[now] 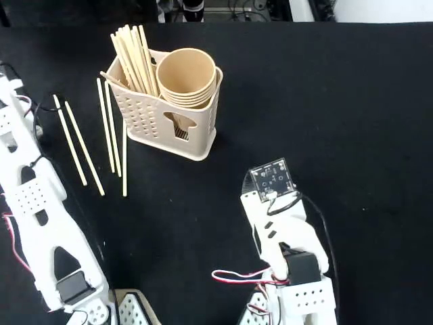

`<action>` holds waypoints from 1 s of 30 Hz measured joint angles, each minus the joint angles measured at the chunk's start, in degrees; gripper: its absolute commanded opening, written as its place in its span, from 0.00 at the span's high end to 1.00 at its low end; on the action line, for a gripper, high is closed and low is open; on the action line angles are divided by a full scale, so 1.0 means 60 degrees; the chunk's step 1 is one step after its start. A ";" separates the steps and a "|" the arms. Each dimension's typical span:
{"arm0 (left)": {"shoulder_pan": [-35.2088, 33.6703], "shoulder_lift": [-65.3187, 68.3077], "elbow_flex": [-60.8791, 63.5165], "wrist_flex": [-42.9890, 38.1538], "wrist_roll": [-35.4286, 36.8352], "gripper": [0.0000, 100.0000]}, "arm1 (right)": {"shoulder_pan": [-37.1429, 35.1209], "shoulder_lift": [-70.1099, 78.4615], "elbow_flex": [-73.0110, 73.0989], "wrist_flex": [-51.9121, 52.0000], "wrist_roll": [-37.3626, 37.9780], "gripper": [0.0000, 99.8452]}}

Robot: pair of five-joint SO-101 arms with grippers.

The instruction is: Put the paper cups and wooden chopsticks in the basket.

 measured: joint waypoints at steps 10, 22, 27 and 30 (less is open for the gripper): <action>-0.0117 -0.1245 0.0000 0.0352 0.0029 0.97 | 0.0000 0.0000 0.0000 0.0000 0.0000 0.98; -0.0586 -0.4615 0.2418 0.0410 0.0821 0.97 | 0.0000 0.0000 0.0000 0.0000 0.0000 0.98; -0.0381 -0.7253 0.5817 0.0410 0.0821 0.97 | 0.0000 0.0000 0.0000 0.0000 0.0000 0.98; -0.0117 -0.9172 0.8308 0.0073 0.0821 0.97 | 0.0000 0.0000 0.0000 0.0000 0.0000 0.98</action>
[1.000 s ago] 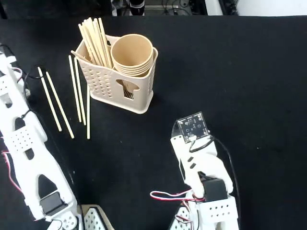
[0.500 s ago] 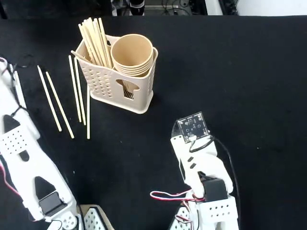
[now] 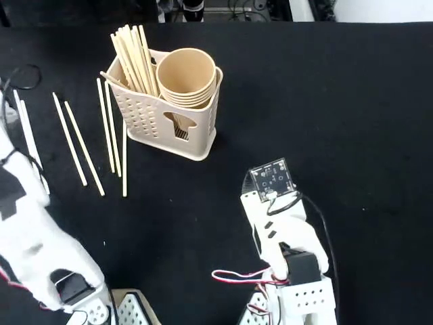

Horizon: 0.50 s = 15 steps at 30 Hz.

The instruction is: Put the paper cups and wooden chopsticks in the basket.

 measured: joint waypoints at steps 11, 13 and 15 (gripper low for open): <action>0.1172 -0.7707 0.9172 -0.5114 -0.0029 0.97 | 0.0000 0.0000 0.0000 0.0000 0.0000 0.98; 0.1480 -0.9245 1.0681 -0.6344 -0.0029 0.97 | 0.0000 0.0000 0.0000 0.0000 0.0000 0.98; 0.1846 -1.0755 1.1985 -0.7575 -0.0029 0.97 | 0.0000 0.0000 0.0000 0.0000 0.0000 0.98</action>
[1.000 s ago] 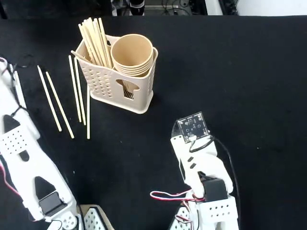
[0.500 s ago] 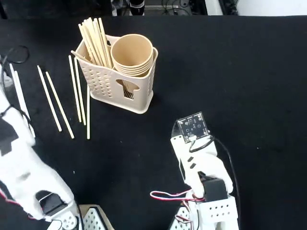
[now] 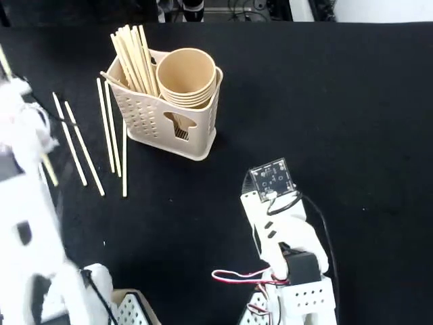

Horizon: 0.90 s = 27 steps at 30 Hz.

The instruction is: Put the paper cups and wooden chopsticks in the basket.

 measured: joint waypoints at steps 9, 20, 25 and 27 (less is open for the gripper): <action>0.2242 -0.3355 0.3971 -0.7868 0.0117 0.97 | 0.0000 0.0000 0.0000 0.0000 0.0000 0.98; 0.4601 -0.0484 0.2403 -1.0344 0.1348 0.97 | 0.0000 0.0000 0.0000 0.0000 0.0000 0.99; 0.4278 0.2051 0.1509 -1.0344 0.2256 0.97 | 0.0000 0.0000 0.0000 0.0000 0.0000 0.99; 0.4117 0.2564 0.1436 -1.0344 0.2374 0.97 | 0.0000 0.0000 0.0000 0.0000 0.0000 0.99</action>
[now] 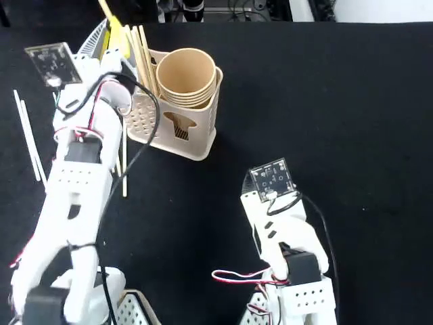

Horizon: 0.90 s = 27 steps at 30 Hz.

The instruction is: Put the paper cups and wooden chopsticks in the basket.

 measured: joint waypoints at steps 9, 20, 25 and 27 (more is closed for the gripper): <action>0.0352 -0.0293 0.0469 0.0000 0.0088 0.86 | 0.0000 0.0000 0.0000 0.0000 0.0000 0.99; 0.0352 -0.0821 0.0659 0.0996 0.0103 0.86 | 0.0000 0.0000 0.0000 0.0000 0.0000 0.99; -0.0952 -0.1875 -0.0469 0.3443 0.0103 0.82 | 0.0000 0.0000 0.0000 0.0000 0.0000 0.99; -0.1788 -0.2168 -0.1465 0.5187 0.0103 0.81 | 0.0000 0.0000 0.0000 0.0000 0.0000 0.99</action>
